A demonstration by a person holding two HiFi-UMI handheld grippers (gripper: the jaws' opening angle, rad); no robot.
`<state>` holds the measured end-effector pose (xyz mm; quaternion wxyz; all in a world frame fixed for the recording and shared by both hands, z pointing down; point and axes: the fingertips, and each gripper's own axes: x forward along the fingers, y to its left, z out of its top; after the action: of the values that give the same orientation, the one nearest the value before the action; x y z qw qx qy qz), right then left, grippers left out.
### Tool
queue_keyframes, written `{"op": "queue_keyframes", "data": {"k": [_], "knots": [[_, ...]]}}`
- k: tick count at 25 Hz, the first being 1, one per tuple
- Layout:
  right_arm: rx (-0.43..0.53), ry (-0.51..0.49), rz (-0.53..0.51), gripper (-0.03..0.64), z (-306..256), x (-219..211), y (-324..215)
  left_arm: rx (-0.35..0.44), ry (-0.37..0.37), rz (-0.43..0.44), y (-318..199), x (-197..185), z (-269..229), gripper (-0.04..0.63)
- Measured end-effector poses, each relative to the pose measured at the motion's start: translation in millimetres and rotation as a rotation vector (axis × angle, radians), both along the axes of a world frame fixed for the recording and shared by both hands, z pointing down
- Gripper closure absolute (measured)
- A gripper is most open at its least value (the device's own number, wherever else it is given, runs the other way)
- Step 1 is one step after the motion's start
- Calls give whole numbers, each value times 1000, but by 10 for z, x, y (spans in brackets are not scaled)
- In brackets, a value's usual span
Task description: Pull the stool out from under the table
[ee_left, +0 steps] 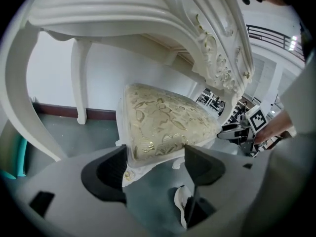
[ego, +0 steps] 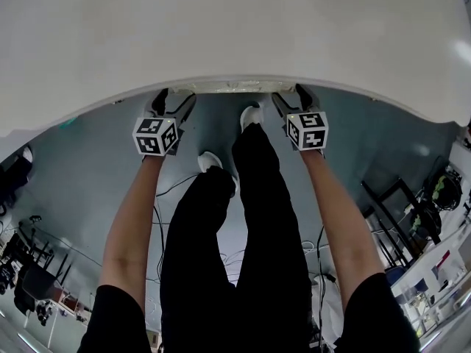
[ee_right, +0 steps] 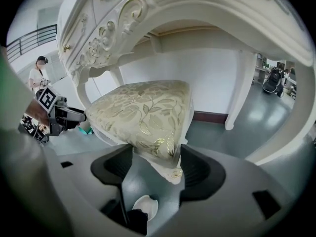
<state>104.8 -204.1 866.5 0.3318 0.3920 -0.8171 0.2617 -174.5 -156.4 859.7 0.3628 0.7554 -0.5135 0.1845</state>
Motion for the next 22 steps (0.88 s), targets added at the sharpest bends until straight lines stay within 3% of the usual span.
{"op": "queue_keyframes", "data": {"k": [9,22], "knots": [[-80,61,-19,301,60,93,478,-81,-35,85,490,106,71,230],[-85,91,24,302,69,257,1136,-114,-63,141,998,235,82,230]]}}
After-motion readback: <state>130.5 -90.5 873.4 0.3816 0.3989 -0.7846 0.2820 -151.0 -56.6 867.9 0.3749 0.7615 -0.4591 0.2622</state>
